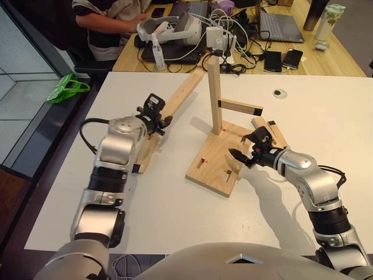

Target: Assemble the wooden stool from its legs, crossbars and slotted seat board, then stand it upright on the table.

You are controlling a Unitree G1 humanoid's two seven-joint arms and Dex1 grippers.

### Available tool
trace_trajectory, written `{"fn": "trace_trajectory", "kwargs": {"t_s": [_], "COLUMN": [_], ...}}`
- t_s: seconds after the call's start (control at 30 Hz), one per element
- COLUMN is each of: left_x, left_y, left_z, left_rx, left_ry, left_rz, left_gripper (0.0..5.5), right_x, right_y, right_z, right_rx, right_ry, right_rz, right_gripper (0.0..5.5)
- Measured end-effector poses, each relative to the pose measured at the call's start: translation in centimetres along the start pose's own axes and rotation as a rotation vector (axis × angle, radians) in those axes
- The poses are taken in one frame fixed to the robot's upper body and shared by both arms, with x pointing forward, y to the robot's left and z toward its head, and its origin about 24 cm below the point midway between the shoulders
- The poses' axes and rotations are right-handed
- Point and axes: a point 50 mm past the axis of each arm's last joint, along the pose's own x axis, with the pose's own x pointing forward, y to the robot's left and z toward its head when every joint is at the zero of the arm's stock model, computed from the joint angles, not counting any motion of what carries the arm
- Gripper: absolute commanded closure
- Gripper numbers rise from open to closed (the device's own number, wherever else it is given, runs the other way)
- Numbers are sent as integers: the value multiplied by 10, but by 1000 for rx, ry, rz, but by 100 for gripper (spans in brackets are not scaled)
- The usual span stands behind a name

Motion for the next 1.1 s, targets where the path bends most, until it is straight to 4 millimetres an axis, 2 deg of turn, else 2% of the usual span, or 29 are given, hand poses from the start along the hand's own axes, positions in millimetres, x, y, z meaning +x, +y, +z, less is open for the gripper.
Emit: {"fn": "trace_trajectory", "kwargs": {"t_s": [0.07, 0.1, 0.17, 0.2, 0.3, 0.37, 0.43, 0.53, 0.63, 0.73, 0.77, 0.93, 1.1], "left_x": [-12, -20, -25, -27, -40, -47, -52, -60, -65, -66, -66, -68, -68], "left_y": [3, 5, 6, 7, 18, 25, 29, 32, 22, 7, 2, -19, -31], "left_z": [13, 26, 37, 43, 71, 84, 92, 108, 119, 131, 138, 161, 161], "left_rx": [44, 77, 89, 86, 121, 134, 144, 141, 114, 77, 63, 10, -3], "left_ry": [-38, -75, -113, -128, -213, -254, -278, -329, -357, -370, -376, -407, -370], "left_rz": [-21, -23, -21, -23, 18, 46, 59, 42, -63, -216, -260, -409, -475], "left_gripper": [347, 347, 347, 347, 347, 347, 347, 347, 347, 347, 347, 347, 347], "right_x": [-3, -6, -9, -11, -26, -33, -38, -47, -49, -32, -26, -8, 2], "right_y": [-3, -5, -9, -13, -26, -26, -26, -27, -21, -10, -6, 4, 5], "right_z": [6, 16, 31, 41, 97, 119, 127, 149, 173, 178, 178, 173, 176], "right_rx": [-2, -17, -53, -72, -251, -353, -447, -732, -1196, -1550, -1618, -1725, -1788], "right_ry": [-22, -61, -111, -150, -364, -455, -501, -582, -624, -641, -651, -682, -658], "right_rz": [-6, -5, -7, -22, -136, -170, -224, -393, -496, -429, -397, -315, -360], "right_gripper": [125, 125, 125, 125, 125, 125, 125, 125, 125, 125, 125, 125, 125]}}
